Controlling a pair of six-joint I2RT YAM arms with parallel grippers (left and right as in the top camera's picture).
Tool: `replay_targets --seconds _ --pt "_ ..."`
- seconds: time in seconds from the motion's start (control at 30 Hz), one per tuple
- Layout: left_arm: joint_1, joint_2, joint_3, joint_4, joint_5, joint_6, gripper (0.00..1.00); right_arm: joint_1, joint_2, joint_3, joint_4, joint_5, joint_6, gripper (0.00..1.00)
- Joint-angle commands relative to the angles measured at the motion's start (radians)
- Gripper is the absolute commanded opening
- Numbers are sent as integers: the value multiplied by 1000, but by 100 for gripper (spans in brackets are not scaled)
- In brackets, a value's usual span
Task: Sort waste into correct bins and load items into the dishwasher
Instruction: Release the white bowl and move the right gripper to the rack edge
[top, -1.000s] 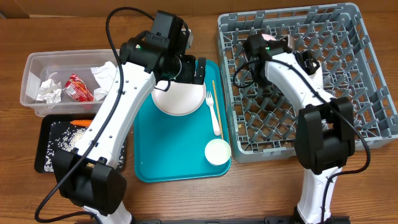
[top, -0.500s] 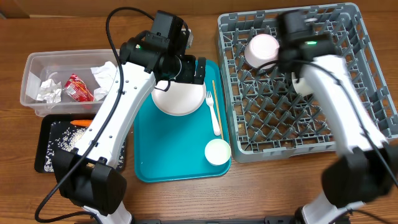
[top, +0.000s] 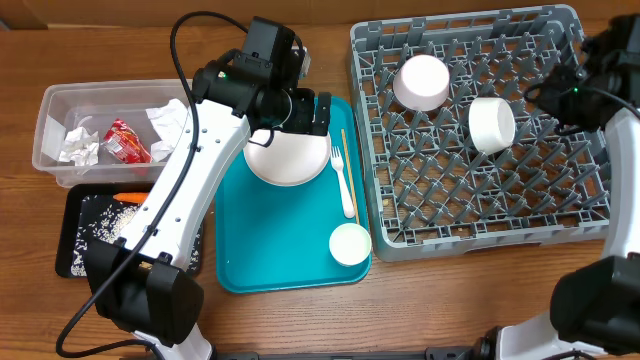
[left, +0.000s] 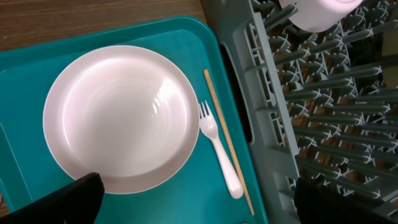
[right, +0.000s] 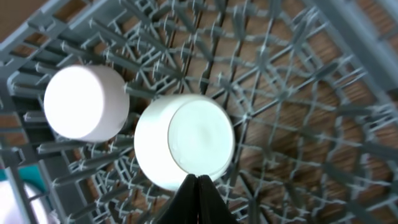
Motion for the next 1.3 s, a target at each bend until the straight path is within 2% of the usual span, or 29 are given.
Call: replay_targets --seconds 0.0,0.6,1.0,1.27 --pt "0 -24 29 0 -9 13 100 12 51 -38 19 -121 4 4" --pt "0 -24 29 0 -9 13 100 113 114 -136 147 -94 0 4" --pt "0 -24 29 0 -9 13 100 -8 112 -120 176 -128 0 4" --pt "0 -24 29 0 -10 13 100 -15 118 -143 192 -128 11 4"
